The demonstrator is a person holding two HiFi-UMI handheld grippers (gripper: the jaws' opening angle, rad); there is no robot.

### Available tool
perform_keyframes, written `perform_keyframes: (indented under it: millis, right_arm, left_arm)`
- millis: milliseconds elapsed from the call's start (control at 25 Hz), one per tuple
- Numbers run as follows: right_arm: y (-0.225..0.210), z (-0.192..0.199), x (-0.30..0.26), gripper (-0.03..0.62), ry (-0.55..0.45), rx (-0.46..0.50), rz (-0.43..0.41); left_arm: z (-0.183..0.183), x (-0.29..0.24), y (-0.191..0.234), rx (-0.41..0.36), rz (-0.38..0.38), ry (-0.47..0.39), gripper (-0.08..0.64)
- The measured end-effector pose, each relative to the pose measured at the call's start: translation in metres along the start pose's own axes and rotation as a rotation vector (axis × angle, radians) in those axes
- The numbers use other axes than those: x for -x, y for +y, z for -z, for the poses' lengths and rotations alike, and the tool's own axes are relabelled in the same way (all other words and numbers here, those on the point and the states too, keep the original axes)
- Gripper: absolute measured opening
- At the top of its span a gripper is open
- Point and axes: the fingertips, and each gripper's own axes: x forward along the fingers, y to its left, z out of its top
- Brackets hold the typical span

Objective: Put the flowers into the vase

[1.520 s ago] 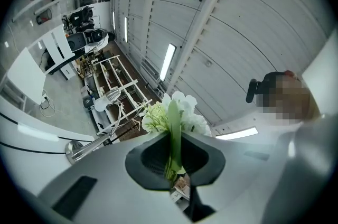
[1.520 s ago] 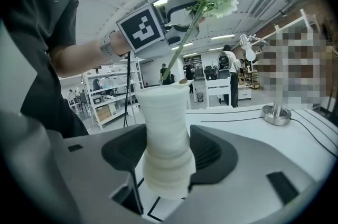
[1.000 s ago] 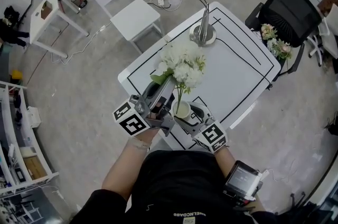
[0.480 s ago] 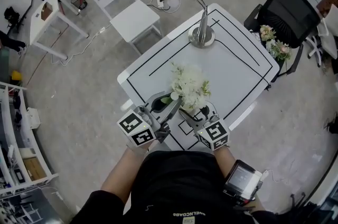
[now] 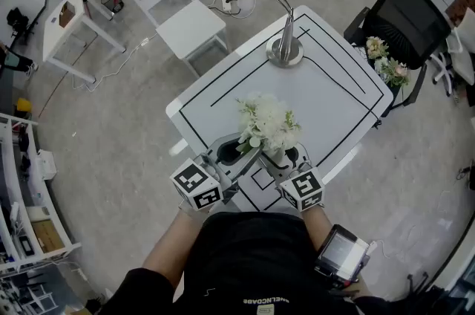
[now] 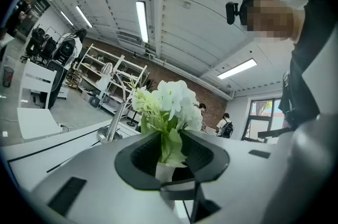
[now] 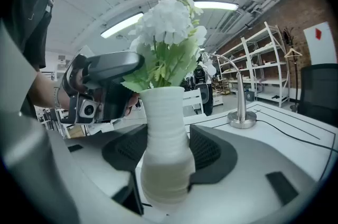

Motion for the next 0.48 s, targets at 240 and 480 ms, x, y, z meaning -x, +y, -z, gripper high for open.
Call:
perform_keyframes:
  millis: [240, 480]
  right_arm:
    - [-0.009, 0.0, 0.004, 0.256, -0.019, -0.004, 0.029]
    - [-0.024, -0.001, 0.007, 0.244, -0.062, 0.006, 0.069]
  left_arm:
    - [0.012, 0.001, -0.002, -0.071, -0.014, 0.064, 0.128]
    - [0.028, 0.005, -0.001, -0.056, -0.024, 0.108, 0.146]
